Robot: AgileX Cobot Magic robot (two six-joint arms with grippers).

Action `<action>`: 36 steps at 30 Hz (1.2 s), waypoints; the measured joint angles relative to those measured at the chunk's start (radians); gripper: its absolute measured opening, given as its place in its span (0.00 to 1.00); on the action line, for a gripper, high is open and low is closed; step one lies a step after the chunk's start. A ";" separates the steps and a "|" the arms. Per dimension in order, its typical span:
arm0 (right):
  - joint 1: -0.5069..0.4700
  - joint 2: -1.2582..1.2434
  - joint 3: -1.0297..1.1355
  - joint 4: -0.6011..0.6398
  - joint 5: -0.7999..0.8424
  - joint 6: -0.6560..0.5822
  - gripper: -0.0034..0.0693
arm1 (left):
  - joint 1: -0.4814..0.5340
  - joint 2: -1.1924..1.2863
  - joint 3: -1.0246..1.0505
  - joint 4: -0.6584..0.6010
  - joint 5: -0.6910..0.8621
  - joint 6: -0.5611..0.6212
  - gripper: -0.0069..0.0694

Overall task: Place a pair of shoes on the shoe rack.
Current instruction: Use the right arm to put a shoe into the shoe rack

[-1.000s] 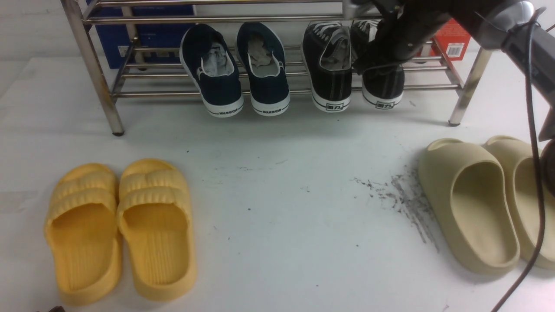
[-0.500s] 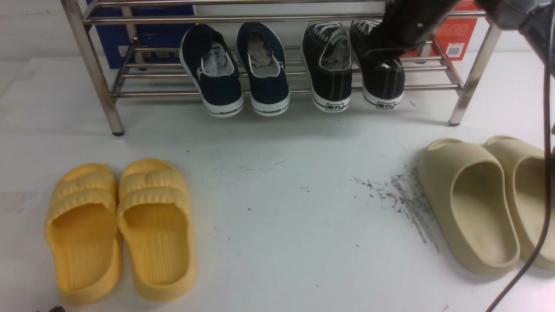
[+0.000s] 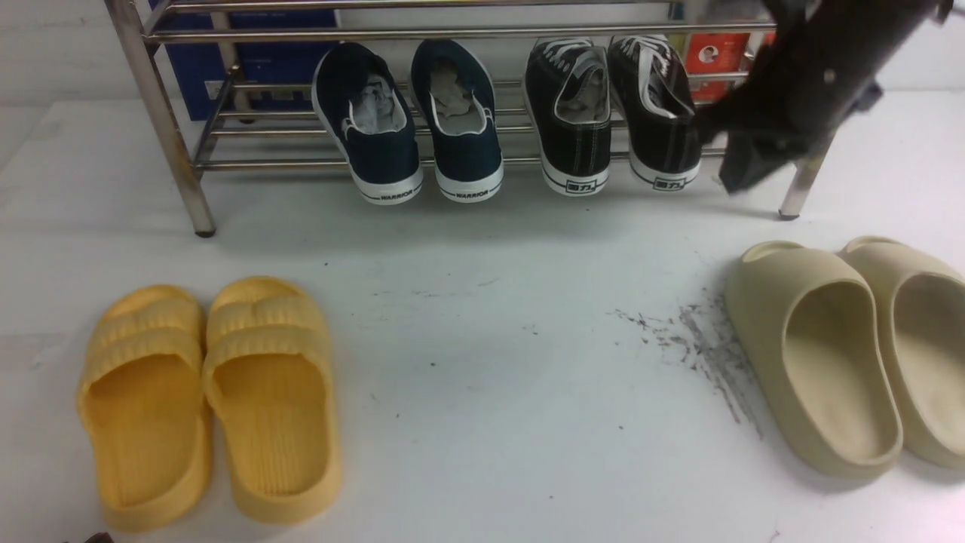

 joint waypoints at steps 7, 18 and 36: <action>-0.008 0.094 0.160 0.000 -0.400 0.045 0.05 | 0.000 0.000 0.000 0.000 0.000 0.000 0.40; -0.030 0.164 0.160 0.000 -0.652 0.067 0.06 | 0.000 0.000 0.000 0.000 0.000 0.000 0.40; -0.040 0.162 0.160 0.005 -0.690 0.067 0.08 | 0.000 0.000 0.000 0.000 0.000 0.000 0.40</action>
